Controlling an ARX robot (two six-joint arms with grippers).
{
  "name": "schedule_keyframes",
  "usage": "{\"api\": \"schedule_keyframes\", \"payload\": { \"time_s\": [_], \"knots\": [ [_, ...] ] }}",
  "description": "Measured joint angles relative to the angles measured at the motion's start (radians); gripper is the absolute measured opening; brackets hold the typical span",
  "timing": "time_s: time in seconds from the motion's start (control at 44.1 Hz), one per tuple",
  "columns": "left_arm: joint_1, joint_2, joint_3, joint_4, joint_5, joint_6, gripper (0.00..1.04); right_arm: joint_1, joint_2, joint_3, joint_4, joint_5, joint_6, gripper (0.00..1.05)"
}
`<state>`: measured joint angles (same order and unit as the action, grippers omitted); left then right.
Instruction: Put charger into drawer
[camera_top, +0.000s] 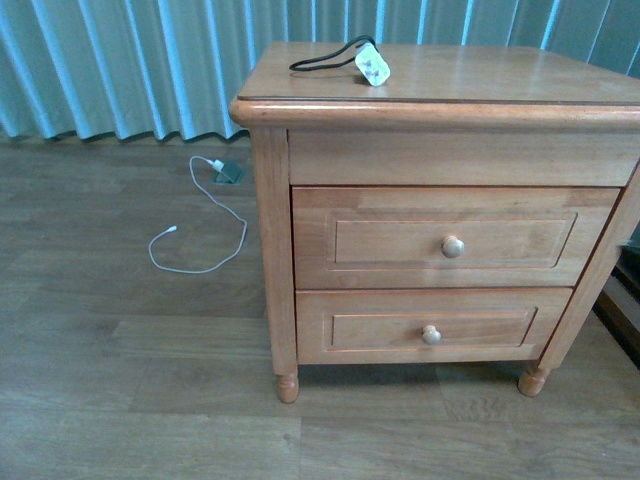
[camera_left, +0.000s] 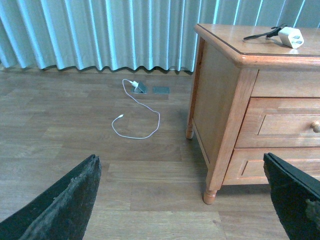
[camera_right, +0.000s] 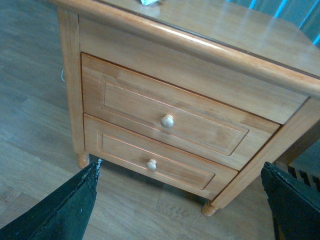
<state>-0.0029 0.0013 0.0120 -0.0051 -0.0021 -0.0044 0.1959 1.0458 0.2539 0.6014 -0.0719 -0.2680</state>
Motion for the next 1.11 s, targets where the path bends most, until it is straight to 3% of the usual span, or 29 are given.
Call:
{"api": "schedule_keyframes", "payload": {
  "time_s": [0.204, 0.634, 1.11],
  "knots": [
    [0.0, 0.0, 0.0, 0.0, 0.0, 0.0, 0.99, 0.07, 0.591, 0.23, 0.292, 0.065, -0.05, 0.96],
    [0.0, 0.0, 0.0, 0.0, 0.0, 0.0, 0.99, 0.092, 1.134, 0.528, 0.562, 0.152, -0.142, 0.96],
    [0.0, 0.0, 0.0, 0.0, 0.0, 0.0, 0.99, 0.055, 1.401, 0.824, 0.592, 0.208, -0.149, 0.96]
  ]
}}
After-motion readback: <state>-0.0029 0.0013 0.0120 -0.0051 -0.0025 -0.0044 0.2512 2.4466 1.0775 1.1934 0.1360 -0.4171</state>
